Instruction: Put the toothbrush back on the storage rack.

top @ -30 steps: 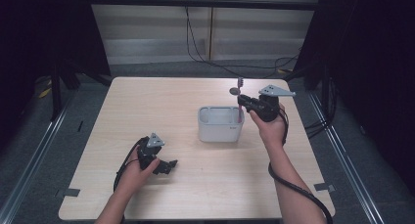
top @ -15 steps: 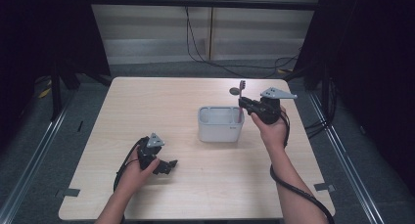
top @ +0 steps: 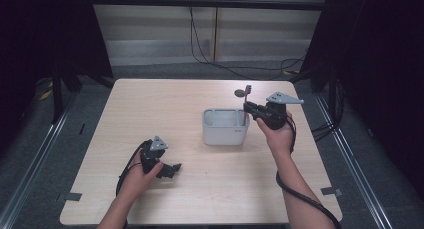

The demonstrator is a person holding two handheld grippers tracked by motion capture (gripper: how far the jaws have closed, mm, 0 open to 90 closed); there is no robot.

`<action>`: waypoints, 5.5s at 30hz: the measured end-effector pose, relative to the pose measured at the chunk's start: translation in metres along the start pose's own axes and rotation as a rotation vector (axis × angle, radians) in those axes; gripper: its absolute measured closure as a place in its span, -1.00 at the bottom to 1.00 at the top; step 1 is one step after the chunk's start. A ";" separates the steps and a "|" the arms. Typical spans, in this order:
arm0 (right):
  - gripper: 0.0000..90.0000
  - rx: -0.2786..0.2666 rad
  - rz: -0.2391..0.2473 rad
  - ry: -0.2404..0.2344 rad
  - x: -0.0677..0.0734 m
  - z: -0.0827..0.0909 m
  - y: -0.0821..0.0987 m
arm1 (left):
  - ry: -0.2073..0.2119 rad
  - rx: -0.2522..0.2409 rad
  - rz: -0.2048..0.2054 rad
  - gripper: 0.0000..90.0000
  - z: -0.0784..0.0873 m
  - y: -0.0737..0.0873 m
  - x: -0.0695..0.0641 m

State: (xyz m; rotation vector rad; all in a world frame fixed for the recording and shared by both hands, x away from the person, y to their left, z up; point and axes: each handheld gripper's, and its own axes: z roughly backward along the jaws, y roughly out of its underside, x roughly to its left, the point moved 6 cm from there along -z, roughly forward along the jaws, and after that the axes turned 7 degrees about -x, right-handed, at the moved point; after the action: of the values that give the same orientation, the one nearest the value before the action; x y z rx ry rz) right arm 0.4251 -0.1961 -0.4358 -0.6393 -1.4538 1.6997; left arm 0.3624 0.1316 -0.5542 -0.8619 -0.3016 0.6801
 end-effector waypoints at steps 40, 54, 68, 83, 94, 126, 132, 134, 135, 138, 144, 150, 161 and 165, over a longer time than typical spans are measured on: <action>0.78 0.023 -0.015 -0.023 0.008 0.004 0.010 | -0.005 -0.003 0.000 -1.00 0.000 0.000 0.000; 0.76 0.028 -0.016 -0.032 0.011 0.003 0.012 | -0.004 -0.003 -0.002 -1.00 0.000 0.000 0.000; 0.72 0.028 -0.028 -0.033 0.011 0.004 0.013 | -0.006 -0.002 -0.003 -1.00 0.000 0.000 0.000; 0.68 0.025 -0.025 -0.028 0.010 0.005 0.011 | -0.006 -0.002 -0.004 -1.00 0.000 0.000 0.000; 0.54 0.034 -0.016 -0.015 0.008 0.007 0.011 | -0.006 -0.002 -0.003 -1.00 0.000 0.000 0.000; -0.36 0.079 0.032 0.020 0.012 0.024 0.004 | -0.005 -0.003 -0.001 -1.00 0.000 0.000 0.000; -0.42 0.087 0.042 0.018 0.013 0.029 0.006 | -0.005 -0.003 -0.002 -1.00 0.000 0.000 0.000; -0.47 0.102 0.044 0.013 0.013 0.032 0.007 | -0.005 -0.003 -0.002 -1.00 0.000 0.000 0.000; -0.47 0.102 0.044 0.013 0.013 0.032 0.007 | -0.005 -0.003 -0.002 -1.00 0.000 0.000 0.000; -0.50 0.114 0.050 0.008 0.014 0.036 0.011 | -0.005 -0.003 -0.002 -1.00 0.000 0.000 0.000; -0.52 0.135 0.057 0.000 0.014 0.040 0.019 | -0.006 -0.003 -0.001 -1.00 0.000 0.000 0.000; -0.53 0.154 0.068 -0.002 0.011 0.046 0.030 | -0.006 -0.003 -0.002 -1.00 0.000 0.000 0.000; -0.54 0.168 0.062 -0.012 0.007 0.056 0.047 | -0.006 -0.003 -0.002 -1.00 0.000 0.000 0.000; -0.54 0.169 0.062 -0.019 0.006 0.059 0.052 | -0.006 -0.003 -0.001 -1.00 0.000 0.000 0.000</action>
State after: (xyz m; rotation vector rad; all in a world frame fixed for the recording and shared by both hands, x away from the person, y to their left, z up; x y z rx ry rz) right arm 0.3622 -0.2266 -0.4730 -0.5833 -1.2983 1.8580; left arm 0.3618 0.1318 -0.5543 -0.8625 -0.3089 0.6814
